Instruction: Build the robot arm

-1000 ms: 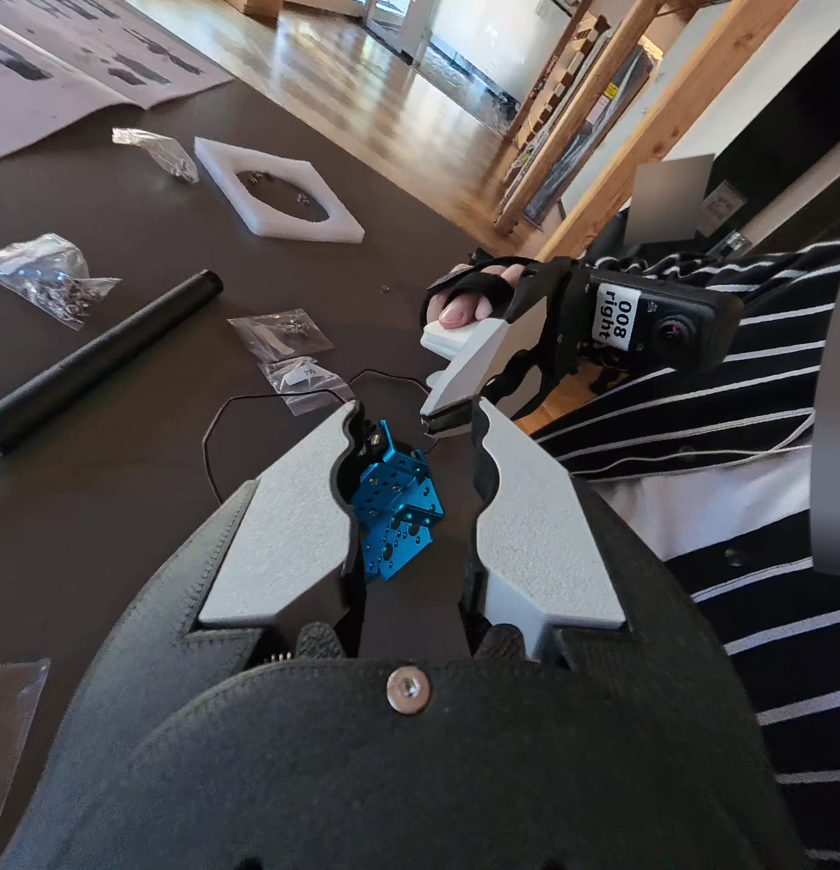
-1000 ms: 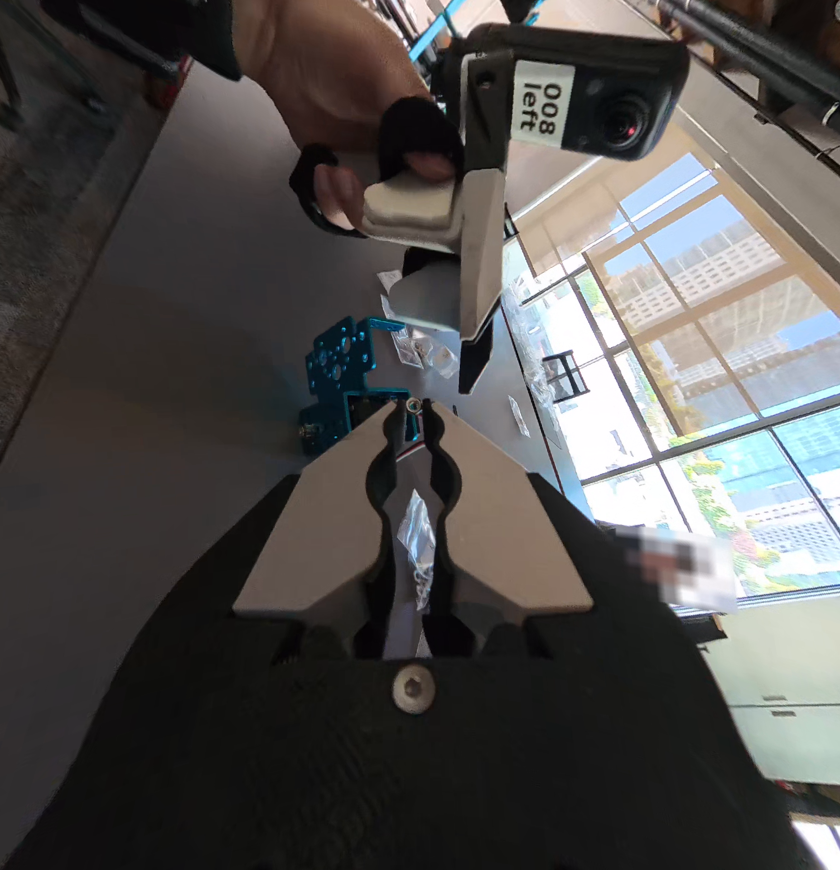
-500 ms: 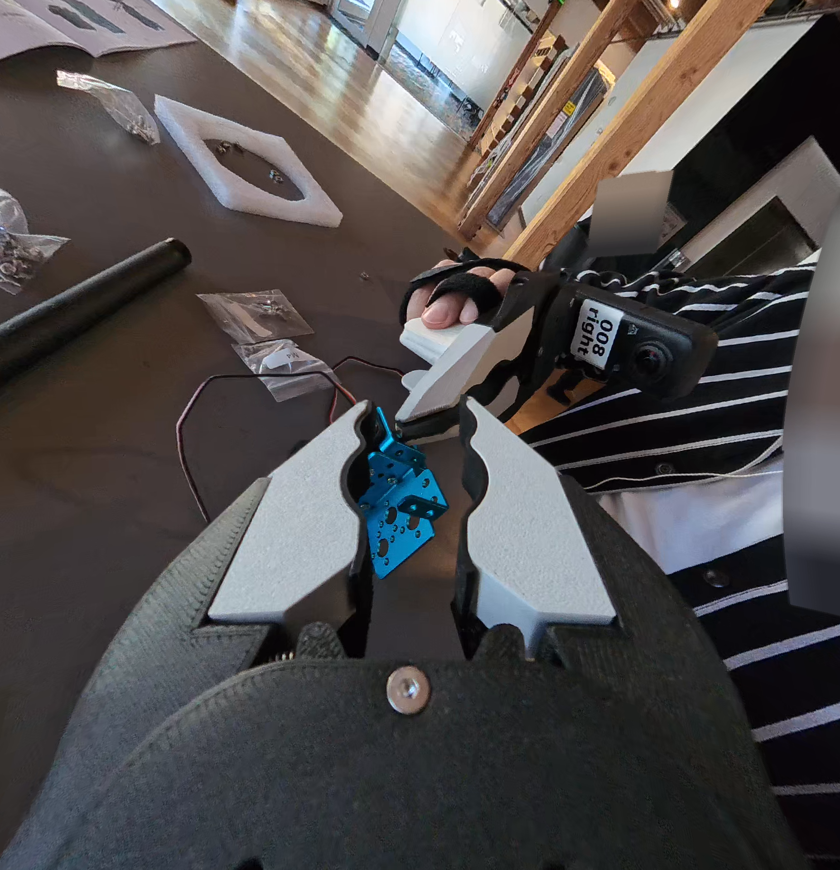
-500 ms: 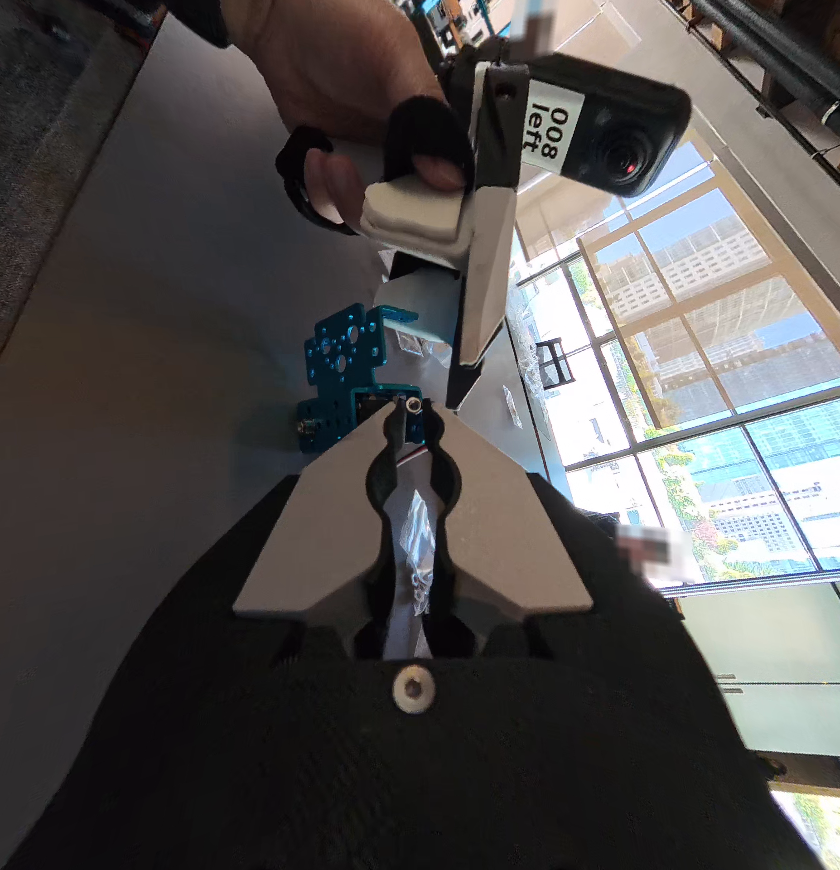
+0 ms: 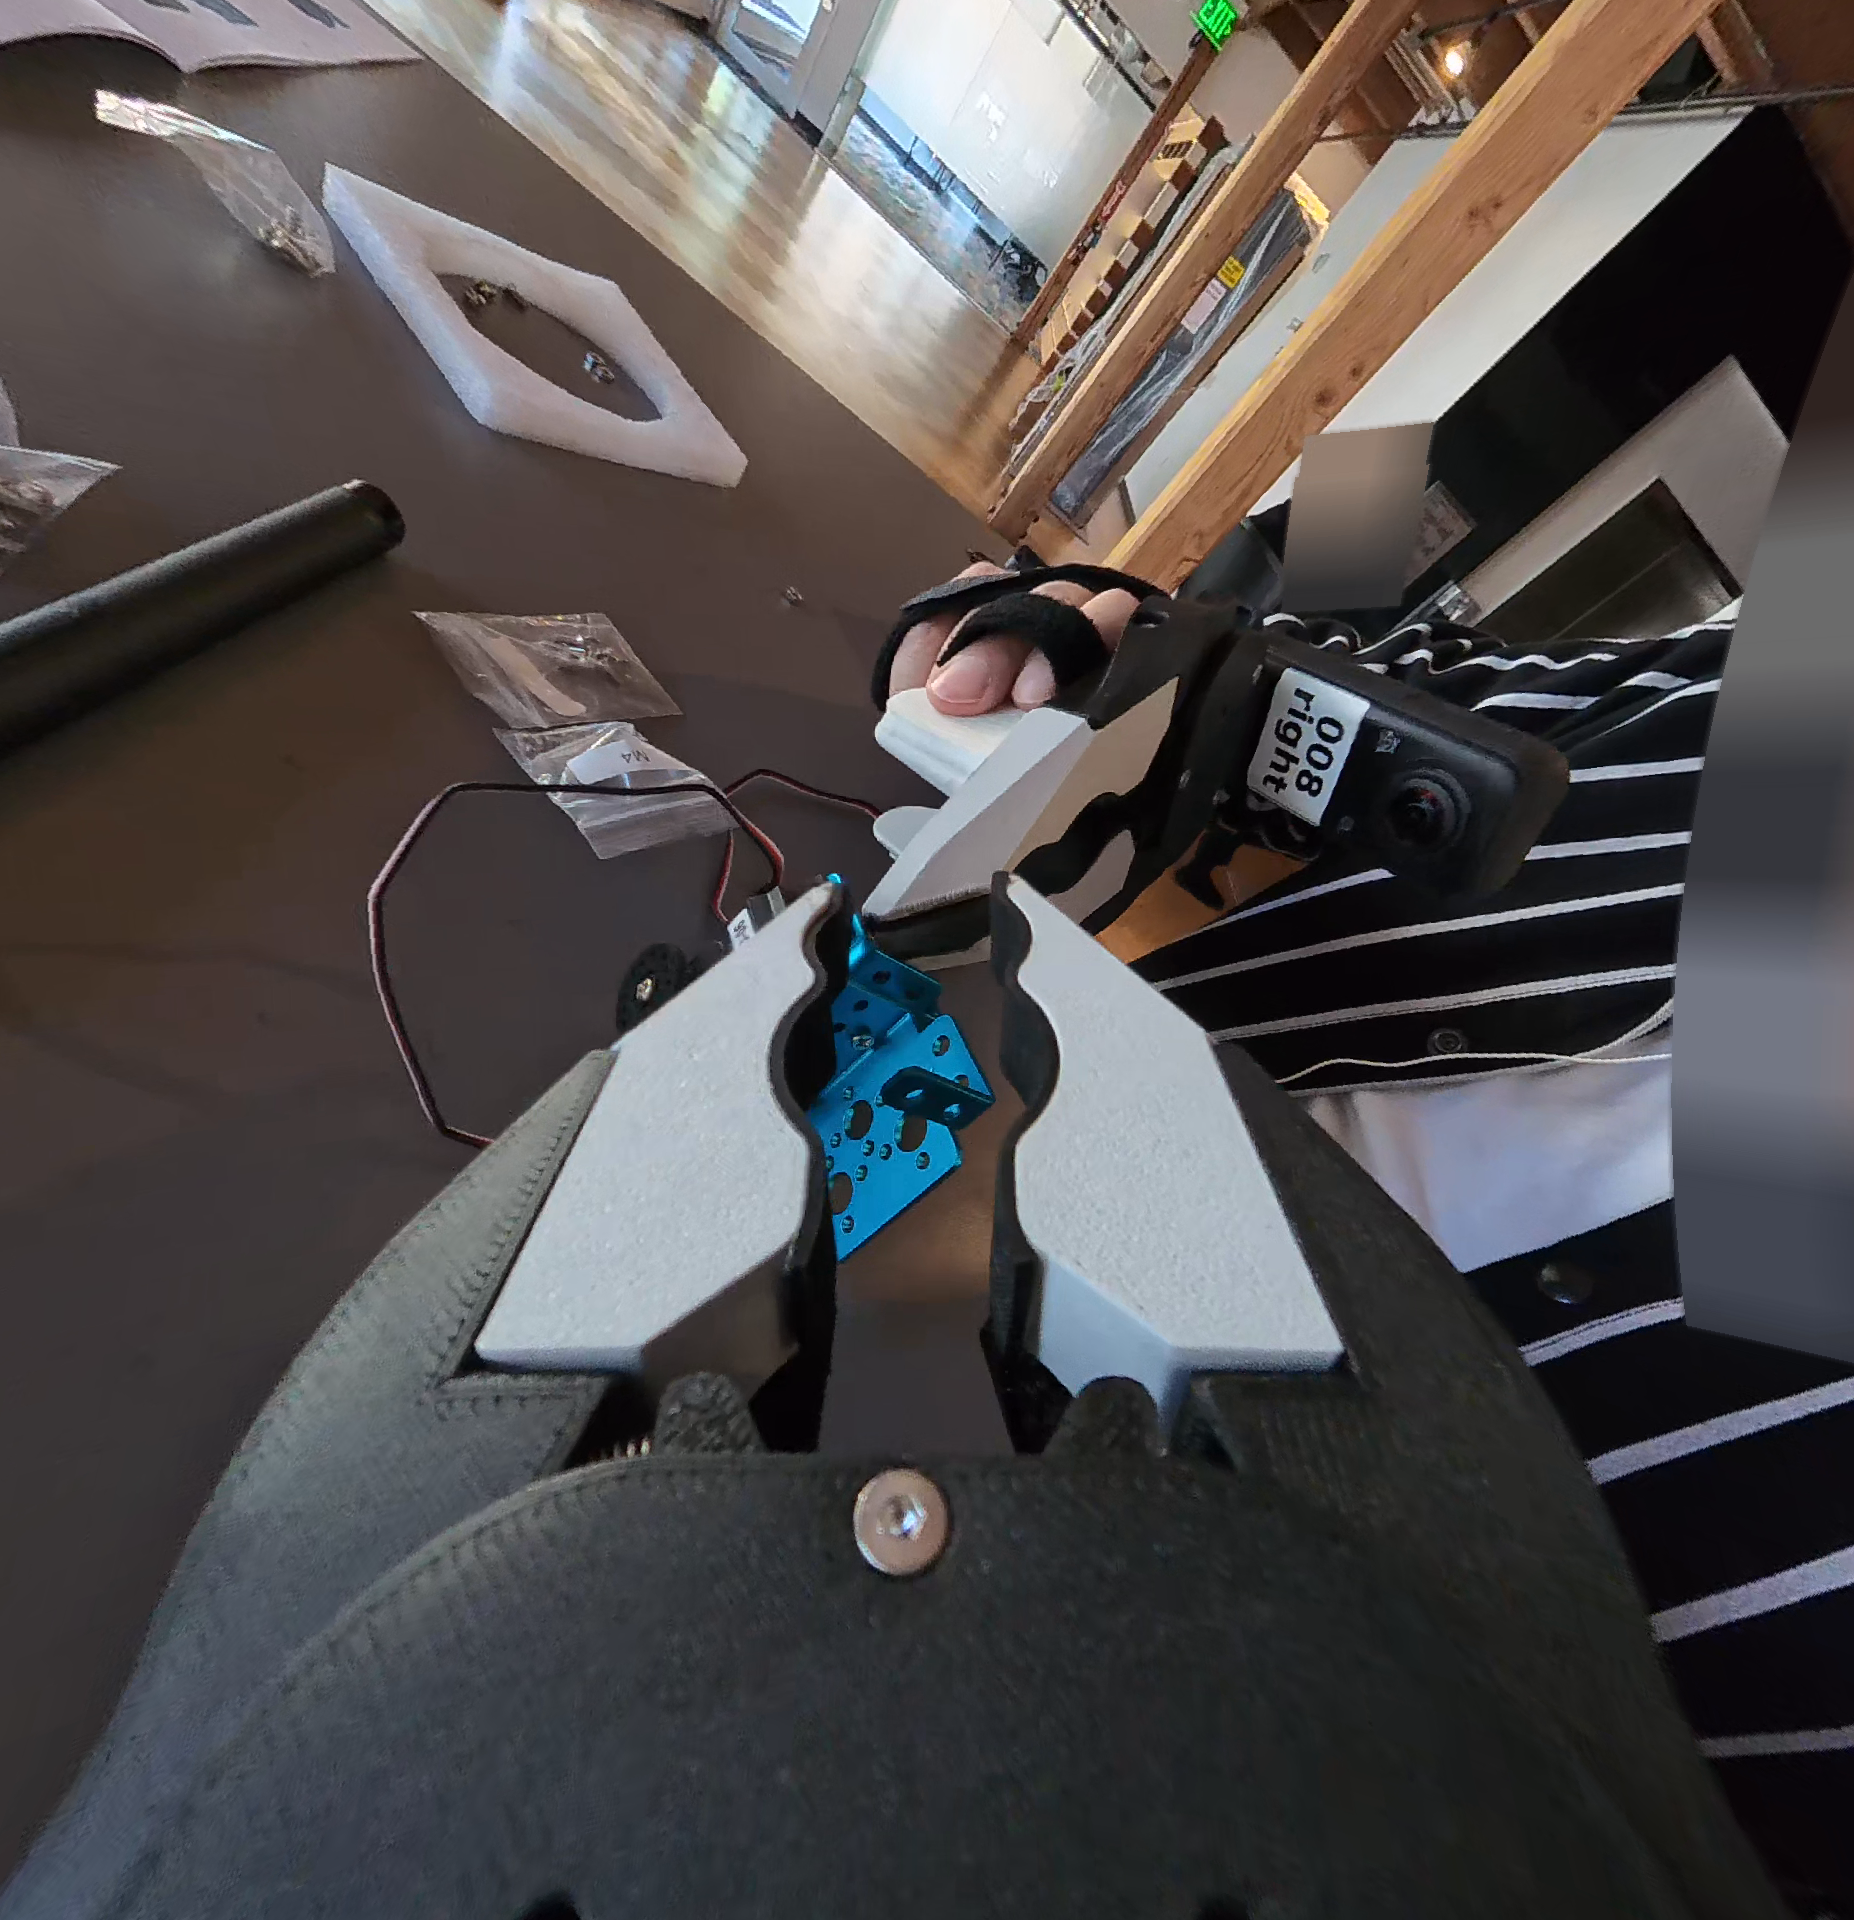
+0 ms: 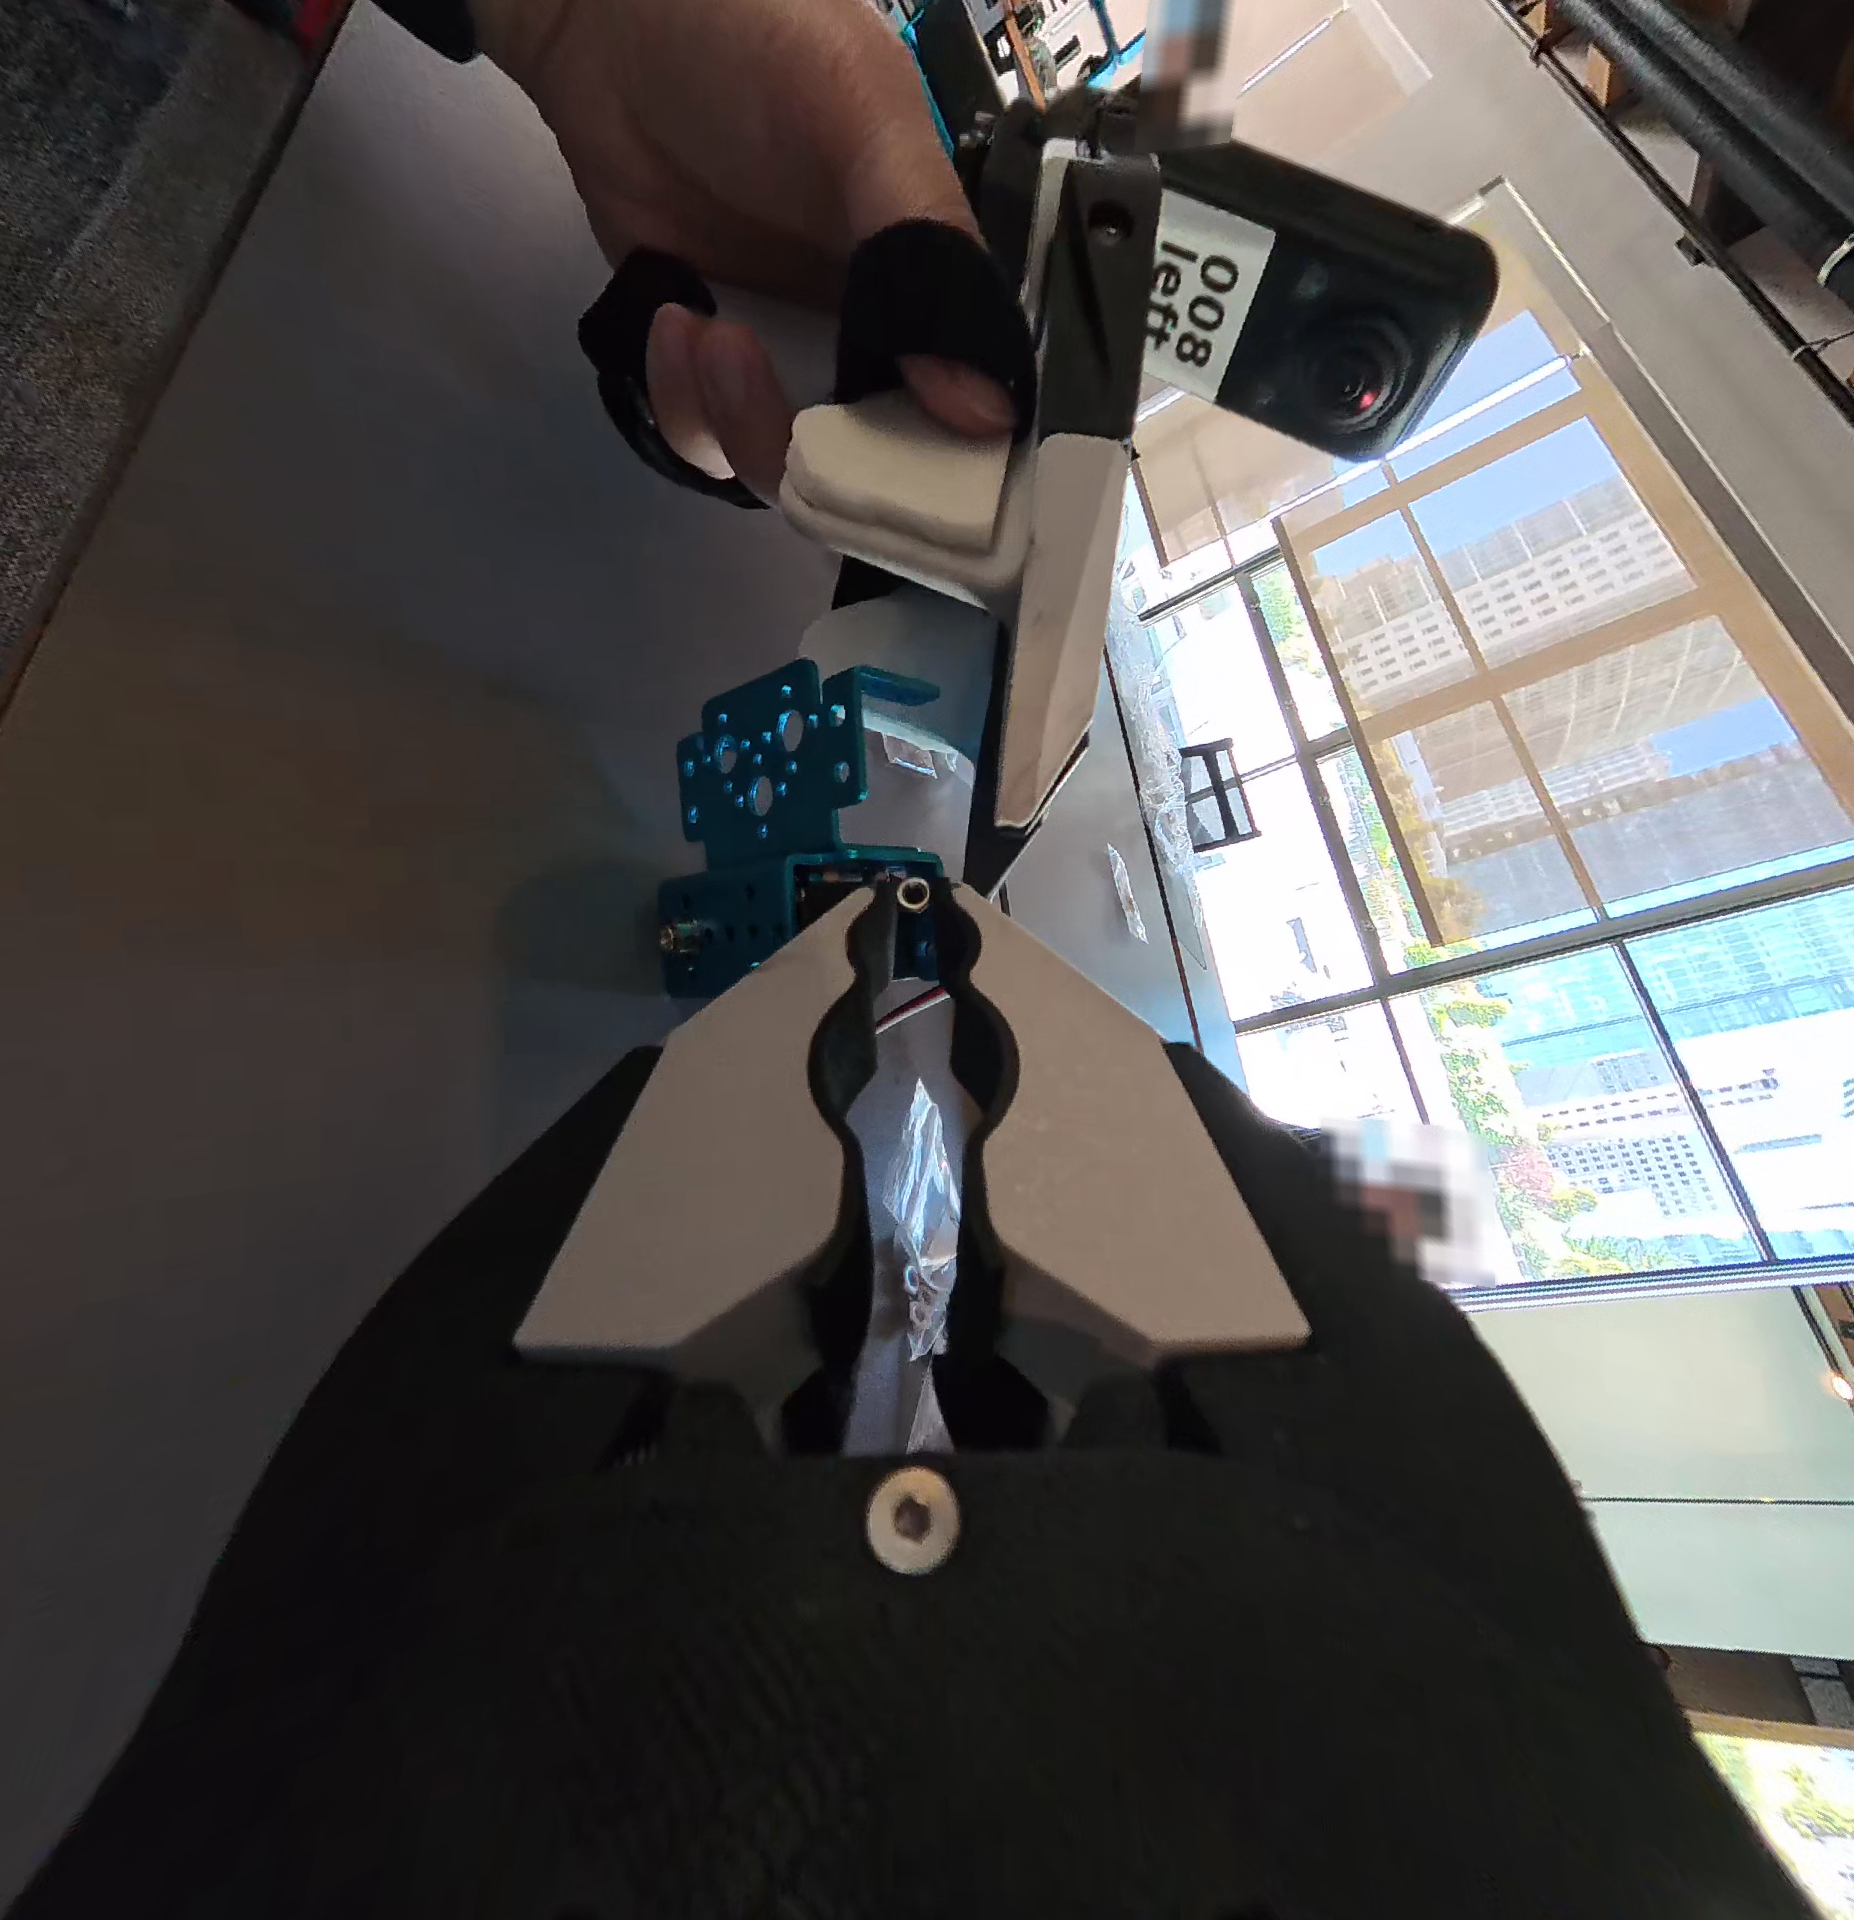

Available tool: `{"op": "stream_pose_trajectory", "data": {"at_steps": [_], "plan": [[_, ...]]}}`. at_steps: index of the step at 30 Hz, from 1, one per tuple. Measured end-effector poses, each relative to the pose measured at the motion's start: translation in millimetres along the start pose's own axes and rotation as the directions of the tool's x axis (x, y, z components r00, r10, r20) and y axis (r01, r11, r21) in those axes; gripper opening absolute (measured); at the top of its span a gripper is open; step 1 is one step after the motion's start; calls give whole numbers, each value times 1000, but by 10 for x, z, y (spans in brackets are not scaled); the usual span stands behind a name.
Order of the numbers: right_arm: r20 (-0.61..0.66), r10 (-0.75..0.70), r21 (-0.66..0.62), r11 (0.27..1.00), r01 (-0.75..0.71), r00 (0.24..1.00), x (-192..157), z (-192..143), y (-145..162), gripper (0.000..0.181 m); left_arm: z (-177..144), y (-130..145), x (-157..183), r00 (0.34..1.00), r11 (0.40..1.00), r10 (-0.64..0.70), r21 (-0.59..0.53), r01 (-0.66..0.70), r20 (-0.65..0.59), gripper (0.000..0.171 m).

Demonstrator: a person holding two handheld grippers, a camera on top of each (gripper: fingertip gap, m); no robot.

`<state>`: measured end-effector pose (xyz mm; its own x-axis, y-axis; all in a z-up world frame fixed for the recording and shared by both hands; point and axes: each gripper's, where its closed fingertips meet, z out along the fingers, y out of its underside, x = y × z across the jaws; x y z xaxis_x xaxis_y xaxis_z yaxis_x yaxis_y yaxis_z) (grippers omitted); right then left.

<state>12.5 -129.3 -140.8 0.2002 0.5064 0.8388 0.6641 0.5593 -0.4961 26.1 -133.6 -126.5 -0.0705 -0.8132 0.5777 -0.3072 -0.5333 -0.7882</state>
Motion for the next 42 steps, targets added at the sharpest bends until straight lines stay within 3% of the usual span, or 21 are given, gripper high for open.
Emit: {"op": "stream_pose_trajectory", "data": {"at_steps": [12,23,28,31,35,42], "plan": [[-1,-37,6,999,37,999,11,-11,0,6,5,40,-12,1000,1000,-9,-7,9,-4,9],[-9,-26,-2,1000,26,1000,39,-11,22,6,10,74,-52,961,965,245,-129,-228,130,0],[-8,-17,-2,1000,17,1000,48,-11,28,6,16,85,-65,930,932,324,-230,-281,175,1],[-8,-11,-2,1000,11,1000,53,-6,35,6,2,71,-78,925,928,322,-261,-266,202,17],[-5,-18,4,1000,18,1000,48,-8,29,5,-42,34,-108,915,927,334,-256,-275,225,18],[6,0,14,1000,0,1000,44,-9,29,6,37,39,-97,934,925,323,-262,-276,155,17]]}}
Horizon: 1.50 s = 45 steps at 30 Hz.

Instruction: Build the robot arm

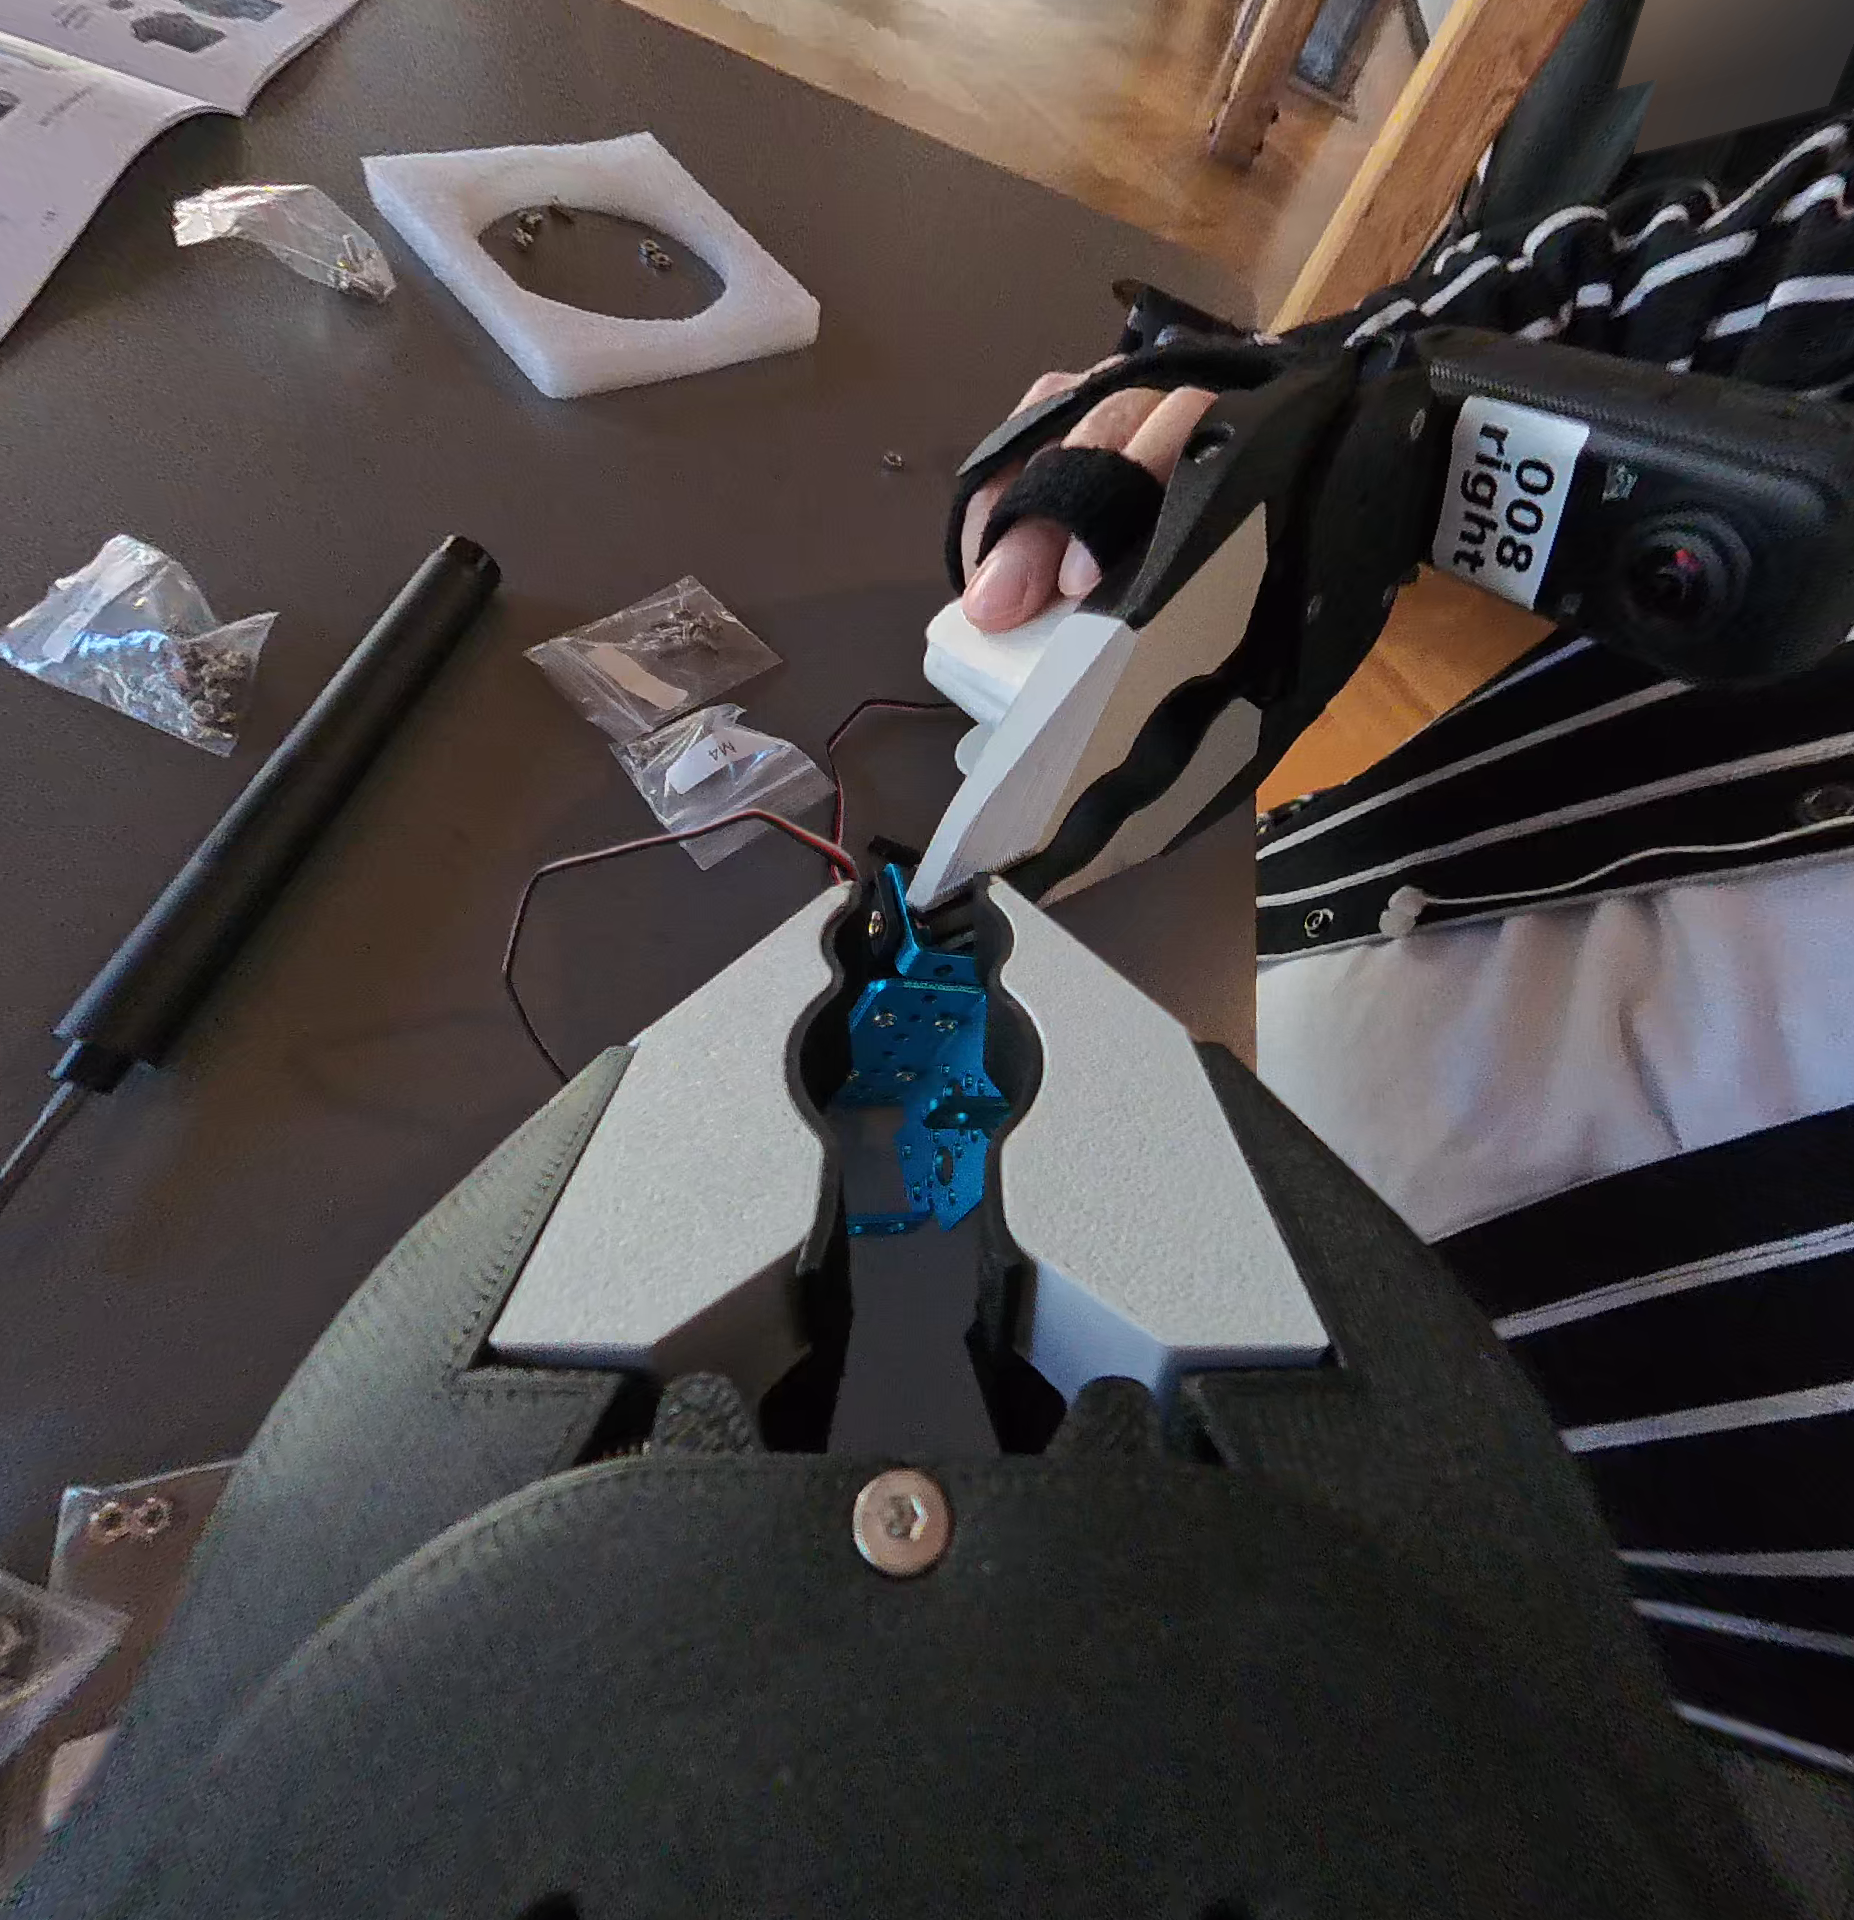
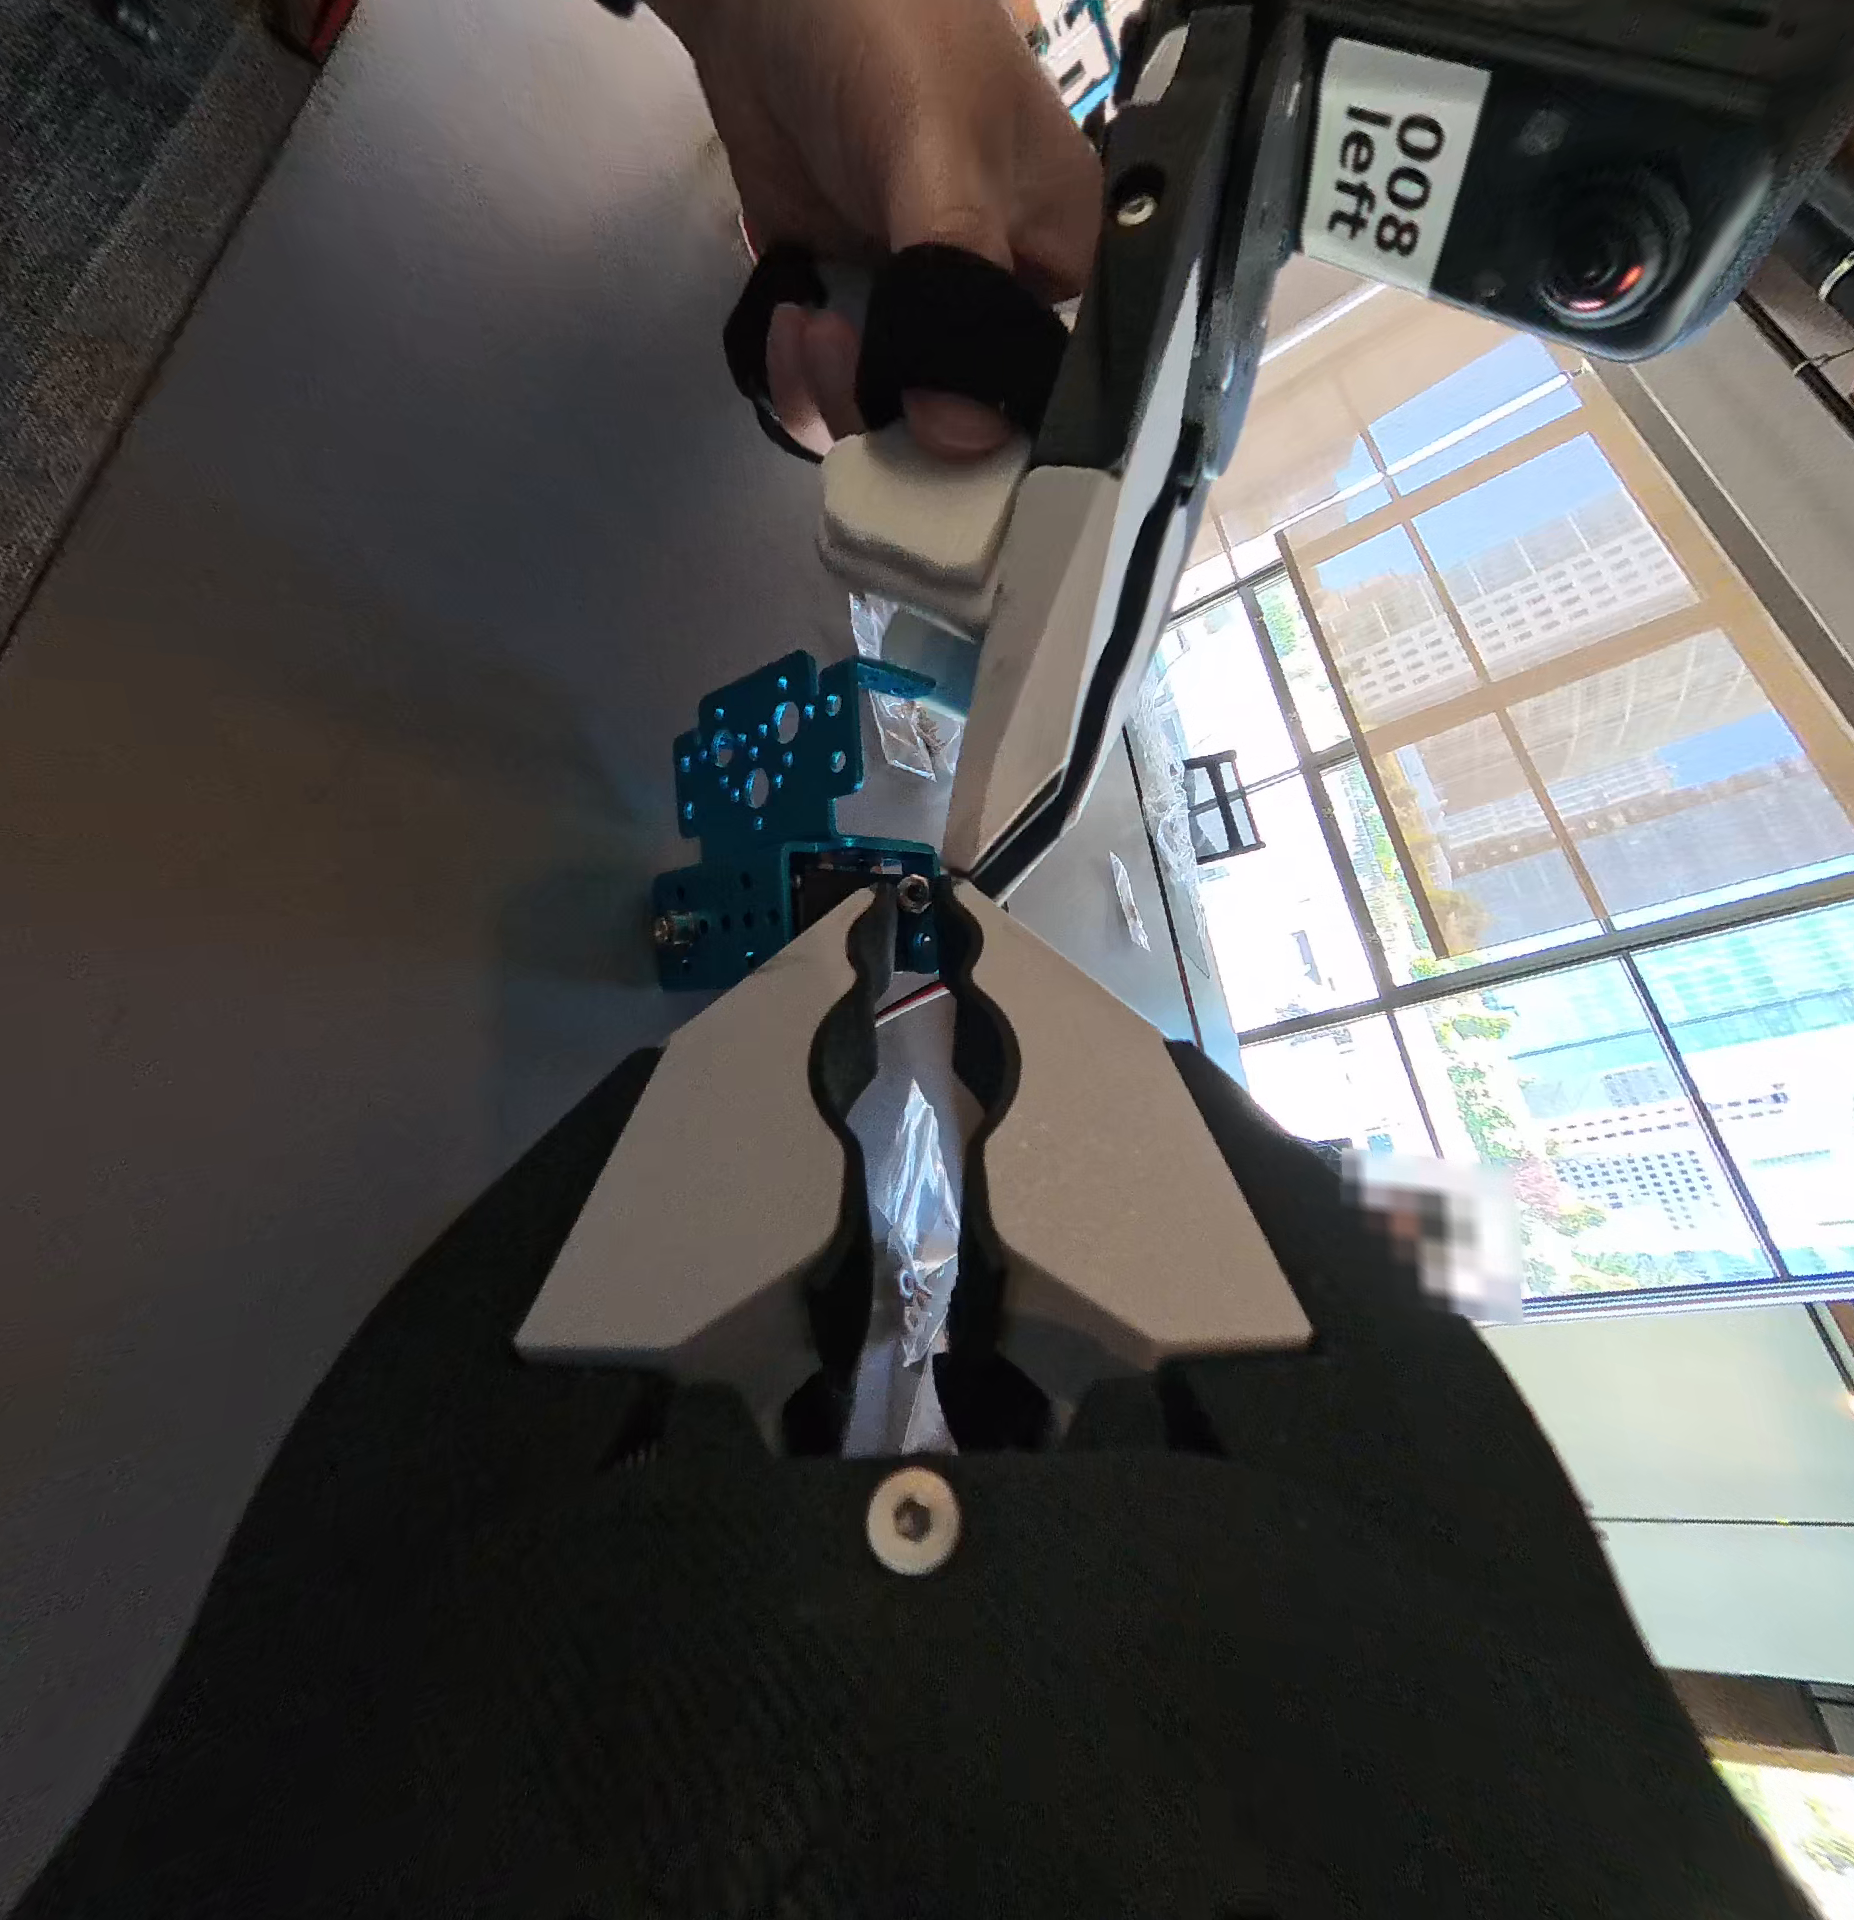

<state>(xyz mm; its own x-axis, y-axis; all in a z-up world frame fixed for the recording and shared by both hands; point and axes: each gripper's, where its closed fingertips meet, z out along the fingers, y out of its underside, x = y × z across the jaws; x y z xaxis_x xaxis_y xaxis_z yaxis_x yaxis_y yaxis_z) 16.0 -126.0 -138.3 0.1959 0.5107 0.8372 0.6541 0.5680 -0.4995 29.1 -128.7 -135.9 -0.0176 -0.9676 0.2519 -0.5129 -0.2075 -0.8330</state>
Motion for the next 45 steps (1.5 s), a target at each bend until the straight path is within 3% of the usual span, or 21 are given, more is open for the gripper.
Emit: {"op": "stream_pose_trajectory", "data": {"at_steps": [9,14,19,23,37,45], "plan": [[12,28,8,1000,-28,1000,-12,-38,13,5,-33,-6,-40,999,998,40,-48,-41,-17,23],[10,57,12,998,-57,998,14,-82,31,5,-11,-2,-49,995,992,94,-84,-95,-24,13],[1,81,21,996,-81,997,67,-110,42,5,13,49,-45,997,980,72,-184,-75,-23,16],[-2,89,28,996,-89,996,85,-125,35,5,22,84,-54,996,972,87,-218,-85,-1,8],[40,58,30,998,-59,997,-49,-82,-5,5,28,84,-25,999,986,44,-163,-39,22,6],[23,12,30,999,-12,1000,-80,-44,-47,5,23,71,1,998,995,-36,-94,32,-46,7]]}}
